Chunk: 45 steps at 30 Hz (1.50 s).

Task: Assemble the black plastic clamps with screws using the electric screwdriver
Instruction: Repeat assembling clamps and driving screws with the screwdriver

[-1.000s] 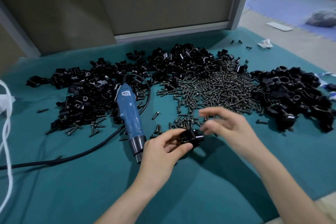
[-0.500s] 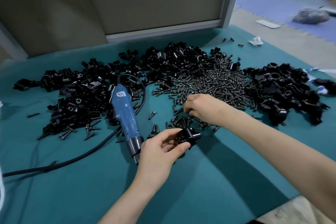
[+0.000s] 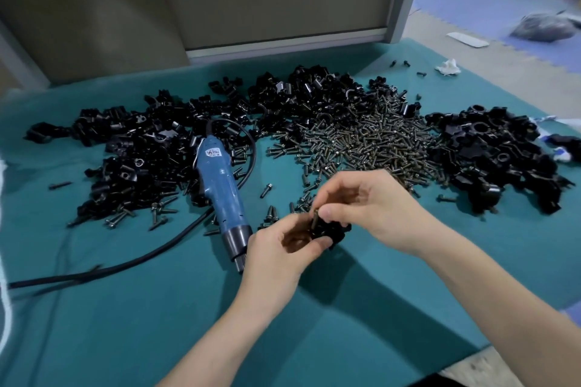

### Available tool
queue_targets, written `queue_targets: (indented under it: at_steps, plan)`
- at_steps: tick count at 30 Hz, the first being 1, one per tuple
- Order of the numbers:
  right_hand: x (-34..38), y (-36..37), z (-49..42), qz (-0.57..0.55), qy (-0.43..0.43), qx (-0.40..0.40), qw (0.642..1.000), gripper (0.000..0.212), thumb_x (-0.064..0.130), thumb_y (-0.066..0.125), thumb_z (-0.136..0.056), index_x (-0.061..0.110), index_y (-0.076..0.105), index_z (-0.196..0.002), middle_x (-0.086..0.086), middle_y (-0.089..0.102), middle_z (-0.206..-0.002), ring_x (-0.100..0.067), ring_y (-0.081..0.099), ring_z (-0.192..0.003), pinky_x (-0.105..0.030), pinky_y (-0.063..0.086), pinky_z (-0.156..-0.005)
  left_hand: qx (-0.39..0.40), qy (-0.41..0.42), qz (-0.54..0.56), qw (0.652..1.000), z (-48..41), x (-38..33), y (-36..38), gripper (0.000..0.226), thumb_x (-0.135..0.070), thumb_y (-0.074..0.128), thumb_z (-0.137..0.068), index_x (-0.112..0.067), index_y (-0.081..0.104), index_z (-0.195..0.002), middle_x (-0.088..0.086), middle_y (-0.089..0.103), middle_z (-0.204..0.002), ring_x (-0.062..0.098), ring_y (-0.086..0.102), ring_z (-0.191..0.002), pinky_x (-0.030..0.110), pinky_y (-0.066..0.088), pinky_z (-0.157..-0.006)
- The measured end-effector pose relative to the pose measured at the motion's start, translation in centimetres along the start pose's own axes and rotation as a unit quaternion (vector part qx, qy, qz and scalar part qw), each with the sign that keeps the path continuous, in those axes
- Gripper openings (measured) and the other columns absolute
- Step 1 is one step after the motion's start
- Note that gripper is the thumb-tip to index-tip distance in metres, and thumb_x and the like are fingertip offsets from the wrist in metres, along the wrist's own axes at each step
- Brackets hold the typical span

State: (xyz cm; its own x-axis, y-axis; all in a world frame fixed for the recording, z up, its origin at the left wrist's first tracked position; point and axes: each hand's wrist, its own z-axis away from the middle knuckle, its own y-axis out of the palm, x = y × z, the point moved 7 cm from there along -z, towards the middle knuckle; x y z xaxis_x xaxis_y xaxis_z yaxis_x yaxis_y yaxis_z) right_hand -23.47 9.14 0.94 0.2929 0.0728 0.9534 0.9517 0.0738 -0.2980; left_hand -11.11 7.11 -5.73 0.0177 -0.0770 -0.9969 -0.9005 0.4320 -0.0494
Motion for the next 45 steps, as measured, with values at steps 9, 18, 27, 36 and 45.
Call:
queue_targets:
  at_steps: [9,18,27,36,45]
  plan:
    - [0.1,0.4,0.1,0.201,-0.056,-0.016,0.978,0.021,0.006,0.072,-0.084,0.026,0.069,-0.082,0.008,0.068,-0.079,-0.007,0.06,-0.074,-0.015,0.045,-0.073,0.0,-0.006,-0.024,1.0,0.1,0.0,-0.1,0.025,-0.007,0.079,-0.077,-0.028,0.074,-0.091,-0.007,0.076,-0.088,0.016,0.071,-0.086,0.032,0.055,-0.086]
    - [0.5,0.0,0.3,0.162,-0.069,-0.026,0.984,0.017,0.003,0.069,-0.086,0.02,0.07,-0.085,0.006,0.07,-0.081,-0.008,0.065,-0.077,-0.017,0.05,-0.076,-0.001,-0.014,0.003,1.0,0.1,0.0,0.0,0.031,-0.004,0.078,-0.077,-0.031,0.074,-0.091,-0.008,0.076,-0.091,0.012,0.072,-0.089,0.028,0.054,-0.087]
    - [0.0,-0.6,0.4,0.152,-0.069,-0.016,0.986,0.022,0.006,0.069,-0.087,0.028,0.068,-0.084,0.011,0.07,-0.086,-0.009,0.066,-0.081,-0.024,0.052,-0.08,0.001,-0.01,0.015,1.0,0.1,-0.2,-0.1,0.033,0.0,0.078,-0.077,-0.029,0.074,-0.091,-0.007,0.077,-0.089,0.01,0.072,-0.087,0.019,0.053,-0.082]
    - [-0.1,-0.4,0.4,0.147,-0.057,-0.022,0.987,0.02,-0.001,0.066,-0.087,0.019,0.069,-0.086,0.009,0.069,-0.08,-0.001,0.063,-0.077,-0.011,0.045,-0.075,0.001,-0.01,0.017,1.0,0.2,-0.4,0.0,0.035,0.002,0.077,-0.077,-0.029,0.073,-0.092,-0.007,0.077,-0.089,0.009,0.072,-0.086,0.016,0.052,-0.078]
    - [0.8,0.4,0.9,0.265,-0.091,-0.009,0.96,0.013,0.011,0.072,-0.085,0.024,0.07,-0.087,0.018,0.062,-0.083,-0.003,0.053,-0.09,-0.022,0.044,-0.08,0.003,0.008,-0.033,0.999,0.2,-0.6,0.0,0.034,-0.015,0.08,-0.075,-0.042,0.073,-0.094,-0.01,0.075,-0.088,0.019,0.069,-0.087,0.036,0.055,-0.086]
